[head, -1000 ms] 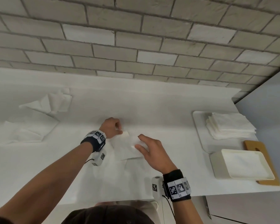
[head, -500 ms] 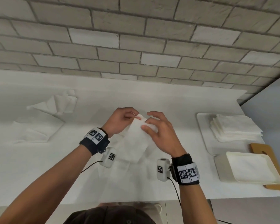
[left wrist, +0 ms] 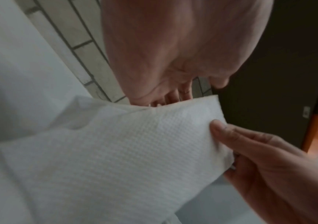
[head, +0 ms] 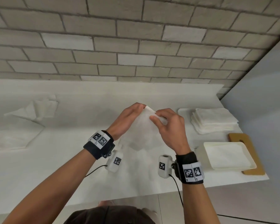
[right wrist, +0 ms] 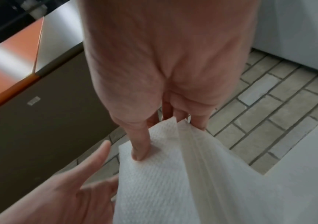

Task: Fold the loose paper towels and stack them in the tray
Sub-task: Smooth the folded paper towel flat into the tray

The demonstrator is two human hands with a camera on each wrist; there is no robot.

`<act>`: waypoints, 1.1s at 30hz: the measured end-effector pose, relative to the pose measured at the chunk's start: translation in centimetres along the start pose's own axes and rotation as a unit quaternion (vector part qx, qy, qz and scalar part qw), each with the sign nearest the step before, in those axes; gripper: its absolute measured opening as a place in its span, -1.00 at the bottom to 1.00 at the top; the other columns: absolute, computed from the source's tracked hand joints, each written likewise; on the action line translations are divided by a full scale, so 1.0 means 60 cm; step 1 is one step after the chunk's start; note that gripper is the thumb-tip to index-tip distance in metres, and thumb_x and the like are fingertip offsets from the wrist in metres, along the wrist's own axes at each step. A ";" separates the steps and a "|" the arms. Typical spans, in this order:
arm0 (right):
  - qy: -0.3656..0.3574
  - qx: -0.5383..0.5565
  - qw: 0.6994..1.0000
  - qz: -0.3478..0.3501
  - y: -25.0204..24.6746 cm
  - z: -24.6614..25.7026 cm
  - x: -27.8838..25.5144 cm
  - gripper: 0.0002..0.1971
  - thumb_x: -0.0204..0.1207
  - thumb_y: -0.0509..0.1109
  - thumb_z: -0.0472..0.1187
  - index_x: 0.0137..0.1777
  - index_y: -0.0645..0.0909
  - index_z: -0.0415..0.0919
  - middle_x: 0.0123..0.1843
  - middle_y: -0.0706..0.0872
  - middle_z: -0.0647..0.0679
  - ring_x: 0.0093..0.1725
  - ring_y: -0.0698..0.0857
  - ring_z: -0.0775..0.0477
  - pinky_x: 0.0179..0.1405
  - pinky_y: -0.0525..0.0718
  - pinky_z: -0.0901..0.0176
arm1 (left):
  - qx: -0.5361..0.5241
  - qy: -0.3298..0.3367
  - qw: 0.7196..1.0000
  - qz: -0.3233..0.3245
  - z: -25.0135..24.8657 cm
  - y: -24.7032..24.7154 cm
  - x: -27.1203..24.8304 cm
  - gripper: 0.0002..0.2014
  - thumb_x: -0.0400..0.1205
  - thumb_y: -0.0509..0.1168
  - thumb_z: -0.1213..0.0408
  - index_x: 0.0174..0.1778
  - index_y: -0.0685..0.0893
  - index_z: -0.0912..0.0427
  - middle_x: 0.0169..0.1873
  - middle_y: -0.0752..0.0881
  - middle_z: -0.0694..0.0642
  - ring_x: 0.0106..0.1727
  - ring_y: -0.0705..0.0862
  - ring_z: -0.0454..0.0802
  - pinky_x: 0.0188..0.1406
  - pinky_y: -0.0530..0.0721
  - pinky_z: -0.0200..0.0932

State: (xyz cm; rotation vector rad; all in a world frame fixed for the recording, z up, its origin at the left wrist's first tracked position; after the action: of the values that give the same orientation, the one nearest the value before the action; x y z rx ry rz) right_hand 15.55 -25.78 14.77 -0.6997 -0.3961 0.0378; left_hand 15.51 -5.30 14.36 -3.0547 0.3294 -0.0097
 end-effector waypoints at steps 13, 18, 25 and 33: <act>0.196 0.113 0.962 -0.155 -0.344 -0.272 -0.166 -0.83 0.54 0.75 -0.17 0.06 0.86 -0.06 0.04 0.93 0.11 0.08 0.92 0.04 0.19 0.88 -0.22 | 0.104 -0.043 0.993 0.023 0.096 0.371 0.044 -0.71 0.62 0.62 0.08 0.23 0.82 0.02 0.06 0.89 -0.11 0.08 0.86 -0.15 0.13 0.82 -0.01; 0.259 0.059 0.947 -0.183 -0.415 -0.408 -0.203 -0.56 0.53 0.72 -0.25 0.13 0.58 0.23 0.11 0.88 0.02 0.10 0.89 -0.07 0.18 0.87 -0.26 | 0.139 -0.017 0.990 0.012 0.107 0.509 0.070 -0.56 0.64 0.56 0.23 0.41 0.61 -0.03 0.09 0.83 -0.01 0.04 0.81 -0.07 0.05 0.79 -0.18; 0.309 -0.103 0.944 -0.050 -0.411 -0.497 -0.210 -0.78 0.67 0.58 -0.29 0.22 0.64 -0.13 0.07 0.81 -0.10 0.08 0.79 -0.21 0.01 0.59 0.14 | 0.212 -0.001 0.977 0.036 0.145 0.591 0.094 -0.54 0.75 0.35 0.35 0.46 0.41 -0.18 0.11 0.80 0.27 0.03 0.73 0.14 0.18 0.78 0.16; 0.343 0.005 0.938 -0.055 -0.387 -0.473 -0.251 -0.46 0.56 0.68 0.15 0.36 0.49 0.02 0.21 0.79 -0.06 0.13 0.78 -0.10 0.12 0.72 -0.02 | 0.149 -0.012 0.987 -0.062 0.149 0.564 0.103 -0.61 0.80 0.35 0.29 0.47 0.46 -0.17 0.06 0.73 0.20 -0.16 0.74 -0.04 -0.03 0.77 -0.11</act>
State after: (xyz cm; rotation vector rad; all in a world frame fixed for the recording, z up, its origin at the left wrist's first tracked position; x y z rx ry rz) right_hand 9.79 -63.66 4.61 -0.6358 0.2387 -0.3050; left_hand 14.48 -39.02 3.11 -2.7703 0.1209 -0.0272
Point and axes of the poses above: each hand's wrist, its own x-axis towards the middle knuckle, its own y-axis out of the palm, z = x × y, the point moved 1 cm from there along x, towards the middle knuckle
